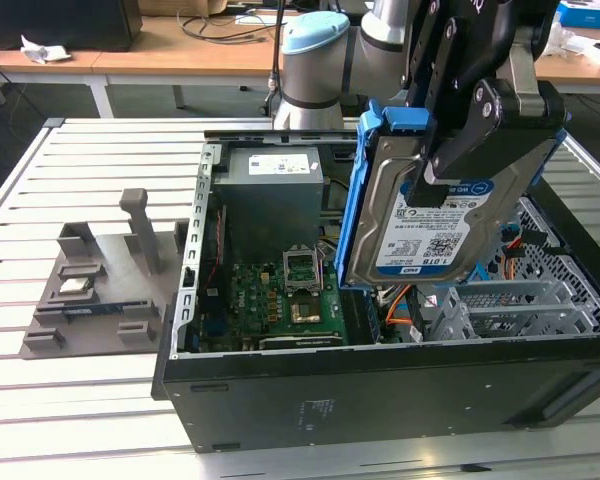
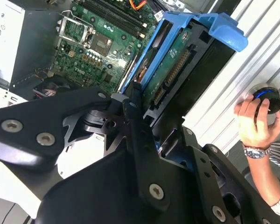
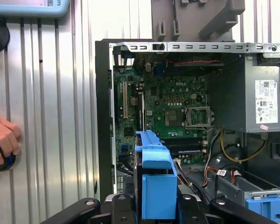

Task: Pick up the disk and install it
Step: 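Pick up the disk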

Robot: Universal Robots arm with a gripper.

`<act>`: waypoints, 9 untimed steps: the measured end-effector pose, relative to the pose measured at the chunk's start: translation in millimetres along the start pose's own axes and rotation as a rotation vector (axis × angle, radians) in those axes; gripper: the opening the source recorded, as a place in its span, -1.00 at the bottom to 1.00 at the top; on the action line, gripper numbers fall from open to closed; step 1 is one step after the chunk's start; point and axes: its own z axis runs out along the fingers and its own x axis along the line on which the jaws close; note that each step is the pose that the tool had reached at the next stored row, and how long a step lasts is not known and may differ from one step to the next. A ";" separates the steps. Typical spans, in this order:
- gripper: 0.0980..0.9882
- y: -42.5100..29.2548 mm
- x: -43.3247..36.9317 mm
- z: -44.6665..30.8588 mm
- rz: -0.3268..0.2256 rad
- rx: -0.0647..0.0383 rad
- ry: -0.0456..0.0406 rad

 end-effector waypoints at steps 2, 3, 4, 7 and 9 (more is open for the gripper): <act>-0.39 -4.2 -0.1 0.0 0.000 0.000 0.0000; -0.39 -7.1 -0.2 0.1 0.000 0.000 -0.0001; -0.39 -9.3 -0.3 0.0 0.000 0.000 -0.0001; -0.39 -17.7 -0.6 0.0 0.000 0.000 0.0001; -0.39 -21.6 -0.7 0.0 0.000 0.000 0.0001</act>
